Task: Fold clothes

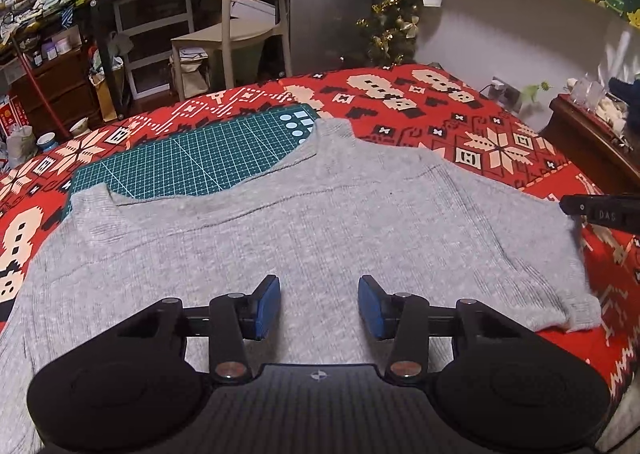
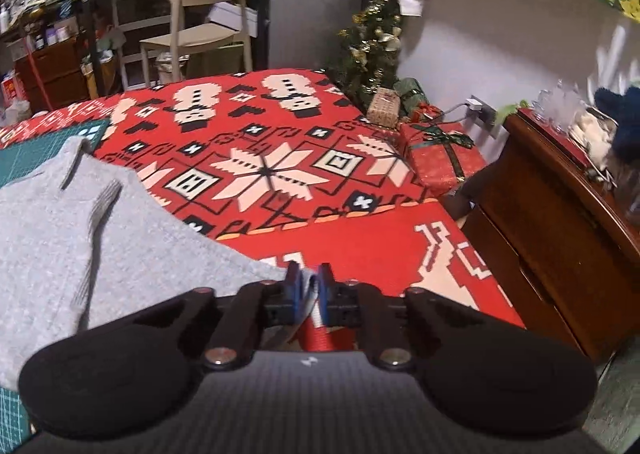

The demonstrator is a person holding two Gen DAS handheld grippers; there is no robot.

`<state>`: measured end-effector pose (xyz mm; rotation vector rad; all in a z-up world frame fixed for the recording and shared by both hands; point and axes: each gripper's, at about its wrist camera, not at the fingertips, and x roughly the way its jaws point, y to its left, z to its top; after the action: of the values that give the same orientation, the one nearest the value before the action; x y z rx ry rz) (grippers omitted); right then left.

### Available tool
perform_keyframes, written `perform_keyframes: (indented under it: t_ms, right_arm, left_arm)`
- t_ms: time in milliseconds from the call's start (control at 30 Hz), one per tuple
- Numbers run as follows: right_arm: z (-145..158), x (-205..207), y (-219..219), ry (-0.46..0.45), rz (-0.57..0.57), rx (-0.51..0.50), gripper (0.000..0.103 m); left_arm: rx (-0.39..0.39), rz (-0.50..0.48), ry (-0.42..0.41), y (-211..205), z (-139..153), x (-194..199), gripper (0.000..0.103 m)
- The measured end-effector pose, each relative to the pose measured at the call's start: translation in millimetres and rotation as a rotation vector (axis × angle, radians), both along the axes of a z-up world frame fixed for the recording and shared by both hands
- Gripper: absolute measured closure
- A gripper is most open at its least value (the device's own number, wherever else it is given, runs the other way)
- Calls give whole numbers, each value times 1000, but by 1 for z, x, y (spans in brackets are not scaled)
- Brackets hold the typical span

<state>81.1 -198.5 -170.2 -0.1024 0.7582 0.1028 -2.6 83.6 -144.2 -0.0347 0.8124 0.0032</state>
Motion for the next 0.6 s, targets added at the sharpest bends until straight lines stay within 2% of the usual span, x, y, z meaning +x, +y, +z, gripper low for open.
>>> perform_keyframes:
  t_ms: [200,333,467,600]
  right_arm:
    - [29,-19,-9,-21,-32,41,85]
    - [43,-45,-4,30,-33,105,85]
    - [41,-81,10,93,-4,155,85]
    - [29,-100,22,152,29,173,85]
  left_arm:
    - [-23,-13,-30,3,7,-13,59]
    - [-41,-33,-36,5,9,-24,59]
    - [-46,-45,-38,9,8,-35,59]
    - [-49,-43,-35,15,6,-46,59]
